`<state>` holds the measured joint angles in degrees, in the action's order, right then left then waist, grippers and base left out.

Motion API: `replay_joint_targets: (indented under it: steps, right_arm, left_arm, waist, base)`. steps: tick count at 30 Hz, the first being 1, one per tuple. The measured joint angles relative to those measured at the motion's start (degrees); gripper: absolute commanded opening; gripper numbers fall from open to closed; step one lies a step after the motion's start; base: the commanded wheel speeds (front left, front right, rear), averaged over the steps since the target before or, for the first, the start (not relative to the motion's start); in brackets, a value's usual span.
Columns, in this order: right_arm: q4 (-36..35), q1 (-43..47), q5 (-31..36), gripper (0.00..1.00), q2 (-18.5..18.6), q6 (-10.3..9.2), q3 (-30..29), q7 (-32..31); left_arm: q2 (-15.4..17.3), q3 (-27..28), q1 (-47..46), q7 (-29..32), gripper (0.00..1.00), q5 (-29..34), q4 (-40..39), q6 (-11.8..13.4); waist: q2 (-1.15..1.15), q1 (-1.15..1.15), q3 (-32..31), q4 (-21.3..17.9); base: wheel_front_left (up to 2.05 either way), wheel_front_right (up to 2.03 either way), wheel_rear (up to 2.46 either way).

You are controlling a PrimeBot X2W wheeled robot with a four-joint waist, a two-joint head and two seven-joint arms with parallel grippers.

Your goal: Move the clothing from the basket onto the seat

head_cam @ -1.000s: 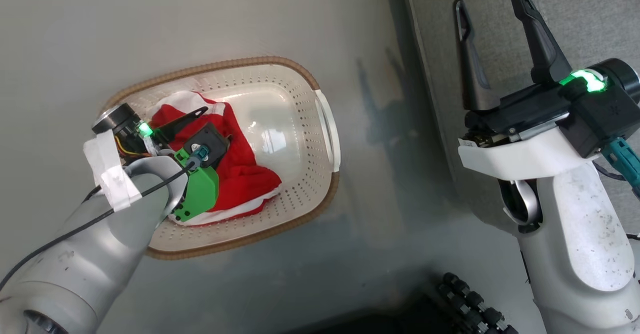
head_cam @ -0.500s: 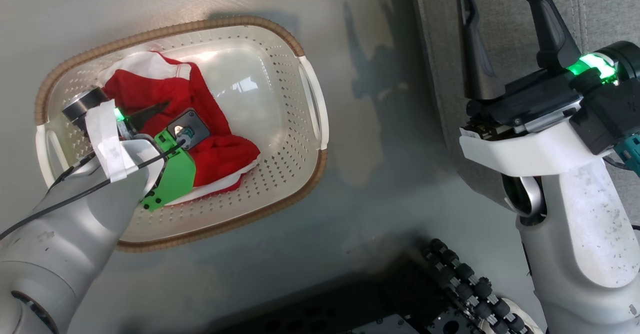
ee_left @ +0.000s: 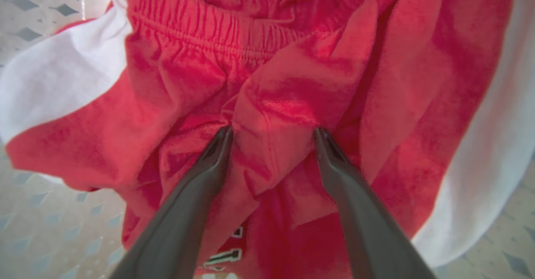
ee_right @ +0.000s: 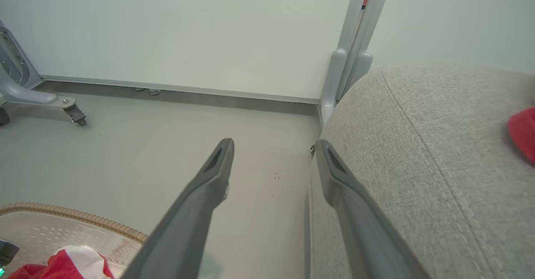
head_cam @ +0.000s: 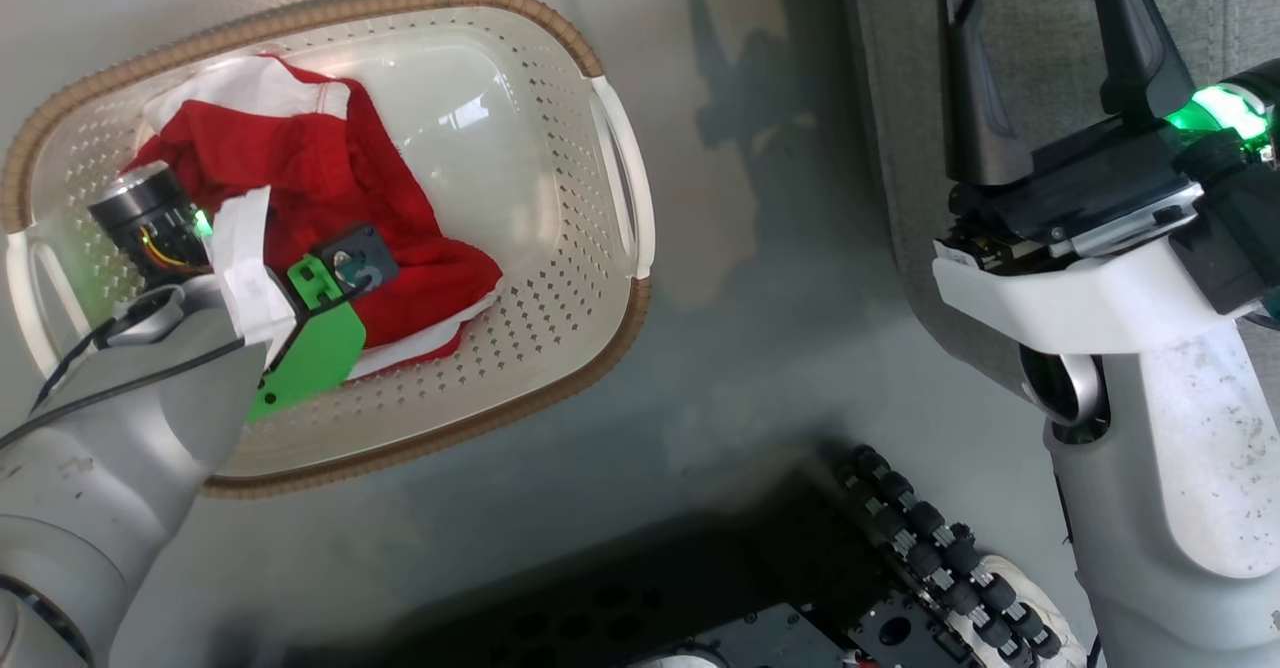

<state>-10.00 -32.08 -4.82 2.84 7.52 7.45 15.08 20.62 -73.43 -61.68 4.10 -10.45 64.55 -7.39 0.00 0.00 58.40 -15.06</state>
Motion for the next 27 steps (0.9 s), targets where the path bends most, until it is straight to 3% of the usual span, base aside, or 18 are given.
replay_joint_targets:
  steps: [7,8,9,15,27]
  right_arm:
    - [-1.83,0.73,0.63,1.00,0.00,0.00,-0.05,0.00]
    - [-2.13,0.85,0.63,1.00,-0.01,0.00,-0.08,0.00]
    - [-2.36,0.92,0.64,1.00,0.00,0.00,-0.13,0.00]
    - [-3.13,0.98,0.89,1.00,0.00,0.00,-0.35,0.00]
    - [-0.96,0.98,0.38,1.00,-0.01,0.00,-0.80,0.01]
  left_arm:
    - [-1.56,-0.02,-0.59,2.88,1.00,2.71,1.93,0.00]
    - [-1.94,-0.01,-0.60,2.74,0.41,3.01,2.07,0.00]
    - [-2.31,-0.01,-0.61,2.68,0.00,3.09,2.27,0.00]
    - [-3.89,-0.01,-1.27,2.19,0.00,4.13,3.58,0.00]
    - [-6.71,-0.02,-1.25,-4.83,0.00,2.55,3.65,0.00]
  waist:
    - [0.00,0.00,1.90,-0.19]
    - [0.00,0.00,2.03,-0.21]
    - [0.00,0.00,2.10,-0.18]
    - [0.00,0.00,2.15,0.34]
    - [0.00,0.00,-1.77,1.44]
  base:
    - [0.00,0.00,0.00]
    - [0.00,0.00,0.00]
    - [0.00,0.00,0.00]
    - [0.00,0.00,0.00]
    - [0.00,0.00,0.00]
